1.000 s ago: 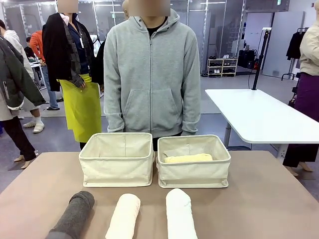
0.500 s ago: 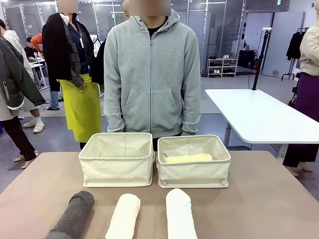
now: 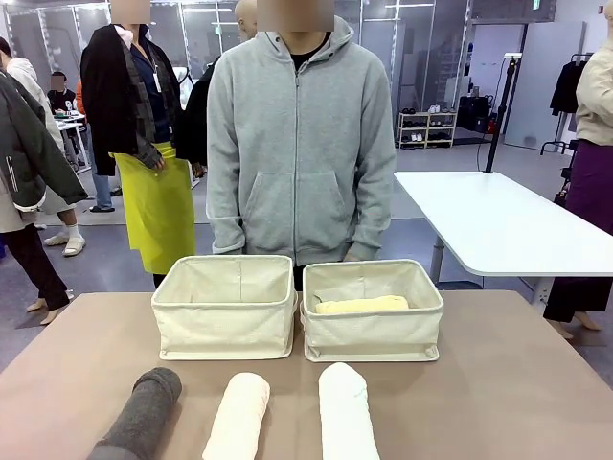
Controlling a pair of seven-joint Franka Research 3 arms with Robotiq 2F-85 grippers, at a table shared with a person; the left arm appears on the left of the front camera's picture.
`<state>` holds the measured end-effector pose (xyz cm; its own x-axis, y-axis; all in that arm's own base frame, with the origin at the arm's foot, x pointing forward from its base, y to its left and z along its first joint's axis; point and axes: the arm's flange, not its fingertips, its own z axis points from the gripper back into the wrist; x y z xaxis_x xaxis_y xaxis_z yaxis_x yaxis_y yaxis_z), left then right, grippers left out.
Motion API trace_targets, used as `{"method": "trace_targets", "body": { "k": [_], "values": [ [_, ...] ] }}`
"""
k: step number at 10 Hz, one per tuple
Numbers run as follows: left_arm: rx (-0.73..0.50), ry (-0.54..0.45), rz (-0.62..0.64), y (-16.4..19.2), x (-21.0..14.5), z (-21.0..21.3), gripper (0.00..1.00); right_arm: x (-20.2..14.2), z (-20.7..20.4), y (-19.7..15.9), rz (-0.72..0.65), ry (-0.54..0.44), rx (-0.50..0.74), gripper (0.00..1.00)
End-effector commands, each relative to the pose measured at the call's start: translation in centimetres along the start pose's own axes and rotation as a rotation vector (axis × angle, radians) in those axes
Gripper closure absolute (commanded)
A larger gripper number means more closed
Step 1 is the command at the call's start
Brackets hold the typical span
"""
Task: Divide the towels into two baskets.
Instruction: Pick up one hotel-folded towel from the bottom of the table and place it in the Fabric basket indicated by the person.
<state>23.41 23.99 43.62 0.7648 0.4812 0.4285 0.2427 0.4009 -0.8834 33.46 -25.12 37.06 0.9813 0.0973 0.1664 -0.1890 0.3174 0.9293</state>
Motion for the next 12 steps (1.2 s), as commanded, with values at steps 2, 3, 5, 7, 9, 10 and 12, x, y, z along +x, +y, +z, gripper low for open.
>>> {"method": "trace_targets", "body": {
  "k": [2, 3, 5, 7, 9, 10, 12],
  "values": [
    [-0.02, -0.007, -0.011, -0.1, 0.0, 0.3, 0.0, -0.3, -0.3, 0.3, 0.004, -0.008, 0.001, 0.0],
    [-0.02, -0.007, -0.011, -0.1, 0.0, 0.3, 0.0, -0.3, -0.3, 0.3, 0.004, -0.008, 0.001, 0.0],
    [-0.02, -0.007, -0.011, -0.1, 0.0, 0.3, 0.0, -0.3, -0.3, 0.3, 0.004, -0.008, 0.001, 0.0],
    [-0.02, -0.007, -0.011, -0.1, 0.0, 0.3, 0.0, -0.3, -0.3, 0.3, 0.004, -0.008, 0.001, 0.0],
    [-0.02, -0.007, -0.011, -0.1, 0.0, 0.3, 0.0, -0.3, -0.3, 0.3, 0.004, -0.008, 0.001, 0.0],
    [-0.02, -0.007, -0.011, -0.1, 0.0, 0.3, 0.0, 0.0, 0.0, 0.0, 0.0, 0.0, 0.0, 0.0],
    [-0.02, -0.007, -0.011, -0.1, 0.0, 0.3, 0.0, 2.7, -5.3, 2.8, -0.12, 0.058, -0.128, 0.0]
  ]
}}
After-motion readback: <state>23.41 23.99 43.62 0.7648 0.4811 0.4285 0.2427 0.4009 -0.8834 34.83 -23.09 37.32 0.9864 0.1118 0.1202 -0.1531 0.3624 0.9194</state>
